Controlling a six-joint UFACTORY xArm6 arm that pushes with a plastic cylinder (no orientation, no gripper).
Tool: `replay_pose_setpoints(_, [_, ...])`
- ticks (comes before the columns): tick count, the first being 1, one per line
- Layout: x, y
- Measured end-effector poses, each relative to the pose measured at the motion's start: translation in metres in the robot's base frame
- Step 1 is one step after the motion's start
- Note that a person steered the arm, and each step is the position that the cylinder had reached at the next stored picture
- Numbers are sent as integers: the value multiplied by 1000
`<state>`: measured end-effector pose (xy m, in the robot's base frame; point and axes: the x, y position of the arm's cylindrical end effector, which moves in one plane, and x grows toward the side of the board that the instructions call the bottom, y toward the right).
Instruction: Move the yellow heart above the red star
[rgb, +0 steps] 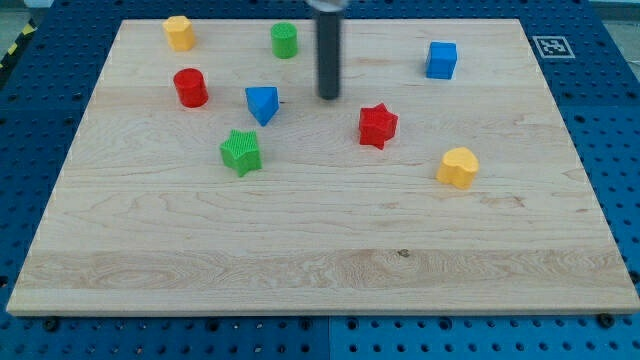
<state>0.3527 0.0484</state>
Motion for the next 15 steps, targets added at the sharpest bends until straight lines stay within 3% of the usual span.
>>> replay_pose_setpoints(1, [23, 96])
replay_pose_setpoints(2, [75, 157])
replay_pose_setpoints(4, [169, 178])
replay_pose_setpoints(5, [165, 121])
replay_pose_setpoints(6, [161, 100])
replay_pose_setpoints(9, [110, 99])
replay_pose_setpoints(11, [99, 141])
replay_pose_setpoints(12, [69, 139])
replay_pose_setpoints(15, [74, 143])
